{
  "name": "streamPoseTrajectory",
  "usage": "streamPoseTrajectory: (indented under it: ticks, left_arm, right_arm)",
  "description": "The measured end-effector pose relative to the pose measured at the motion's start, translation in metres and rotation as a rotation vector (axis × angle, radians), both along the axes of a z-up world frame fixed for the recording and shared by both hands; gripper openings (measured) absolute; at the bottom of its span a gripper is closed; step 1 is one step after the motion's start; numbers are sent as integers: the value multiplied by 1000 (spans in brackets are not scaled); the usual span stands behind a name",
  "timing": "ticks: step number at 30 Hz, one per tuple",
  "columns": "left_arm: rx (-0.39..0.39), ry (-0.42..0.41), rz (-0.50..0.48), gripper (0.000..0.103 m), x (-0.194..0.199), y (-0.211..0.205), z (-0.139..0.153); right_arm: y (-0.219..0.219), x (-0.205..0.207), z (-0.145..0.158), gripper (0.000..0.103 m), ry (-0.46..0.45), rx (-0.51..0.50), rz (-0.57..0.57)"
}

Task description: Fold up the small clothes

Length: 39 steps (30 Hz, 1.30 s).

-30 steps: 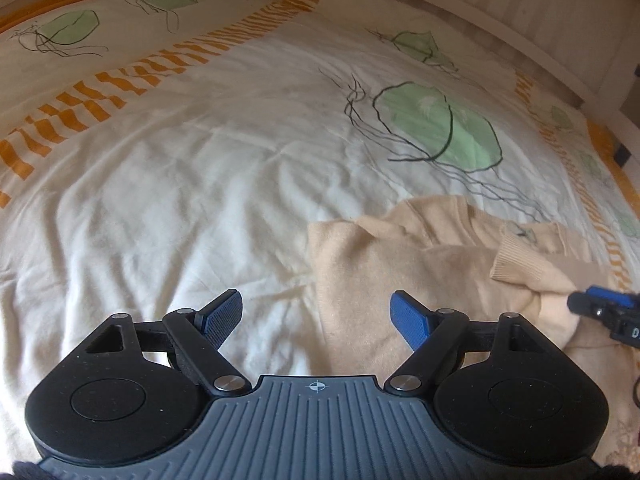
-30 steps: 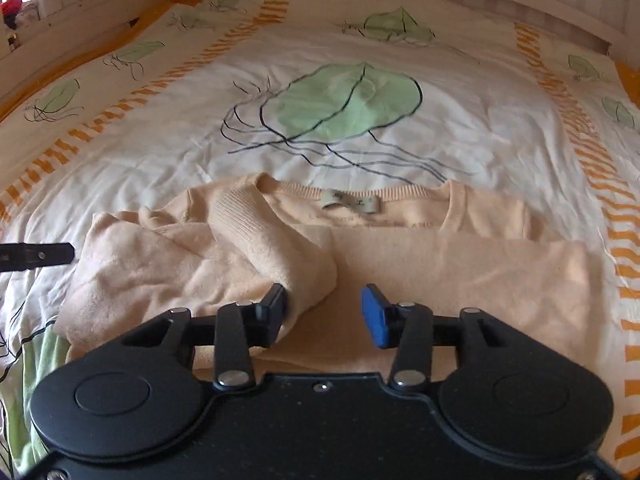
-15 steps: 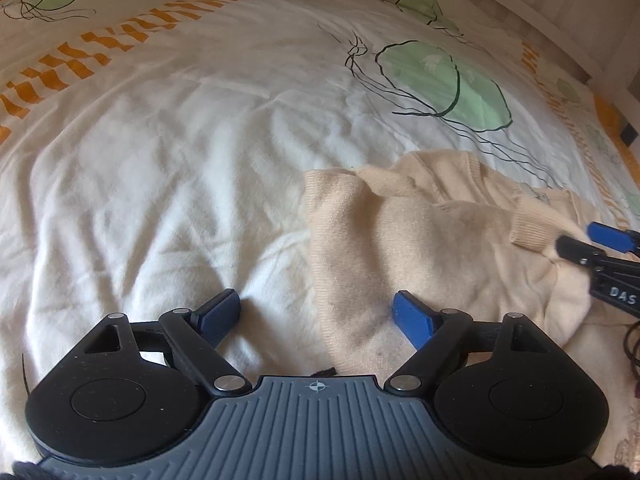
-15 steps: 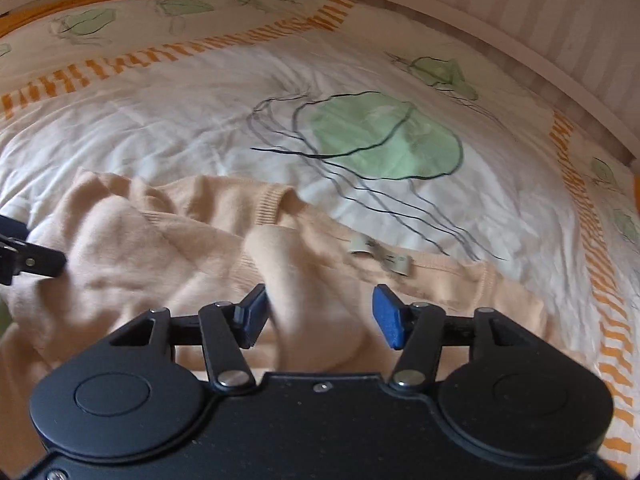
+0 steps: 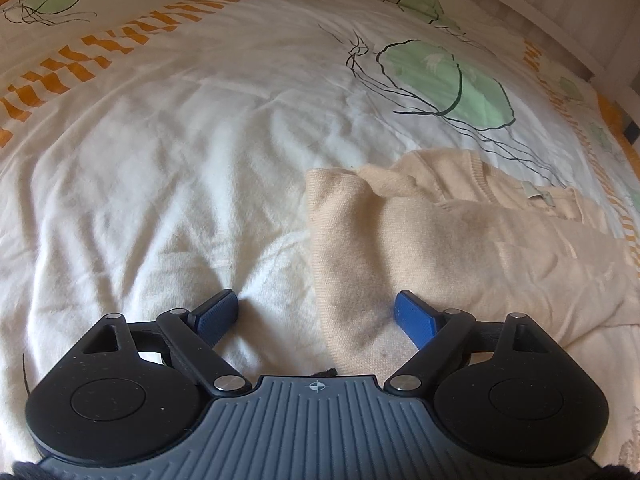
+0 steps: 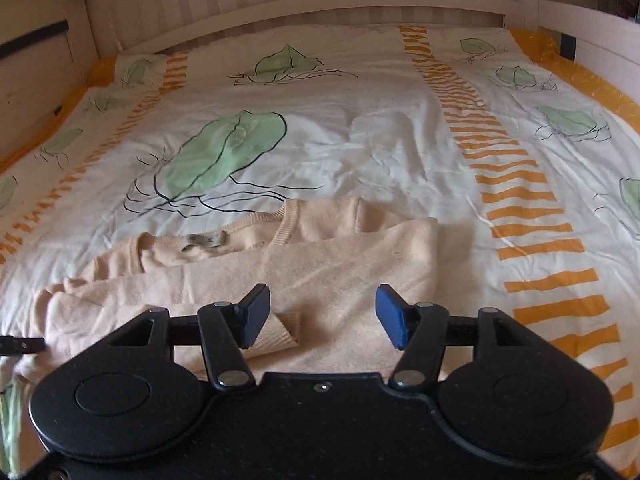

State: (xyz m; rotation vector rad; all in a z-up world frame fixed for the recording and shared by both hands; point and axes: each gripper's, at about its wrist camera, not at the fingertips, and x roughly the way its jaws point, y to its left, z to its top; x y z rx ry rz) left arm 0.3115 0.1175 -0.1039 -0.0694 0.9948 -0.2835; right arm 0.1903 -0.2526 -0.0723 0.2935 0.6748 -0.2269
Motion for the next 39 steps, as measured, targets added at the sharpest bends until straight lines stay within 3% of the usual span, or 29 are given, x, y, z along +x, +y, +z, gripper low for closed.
streamPoseTrajectory:
  ticks: [8, 12, 15, 18, 24, 27, 30, 32, 35, 39]
  left_arm:
    - [-6, 3, 2, 86, 1, 0, 0]
    - [-5, 4, 2, 87, 2, 0, 0]
    - [-11, 2, 2, 87, 1, 1, -1]
    - [-24, 5, 7, 87, 2, 3, -1]
    - [-26, 5, 14, 87, 2, 3, 0]
    - [-25, 4, 15, 87, 1, 3, 1]
    - [-30, 2, 18, 87, 1, 3, 1]
    - [-52, -9, 30, 87, 1, 6, 4]
    - [-103, -37, 59, 87, 1, 12, 11]
    - [-124, -87, 106, 87, 1, 21, 19]
  right_arm:
    - [51, 62, -7, 64, 35, -129, 183]
    - [84, 71, -8, 64, 15, -118, 473]
    - [109, 72, -14, 64, 62, -90, 691]
    - [116, 61, -21, 64, 128, -63, 795]
    - [100, -2, -19, 64, 227, -41, 918]
    - [84, -24, -12, 64, 224, -23, 887]
    - [56, -28, 1, 64, 141, 48, 710]
    - [41, -20, 4, 66, 98, 37, 551]
    - [26, -5, -7, 67, 115, 15, 392]
    - [8, 9, -24, 66, 115, 85, 281]
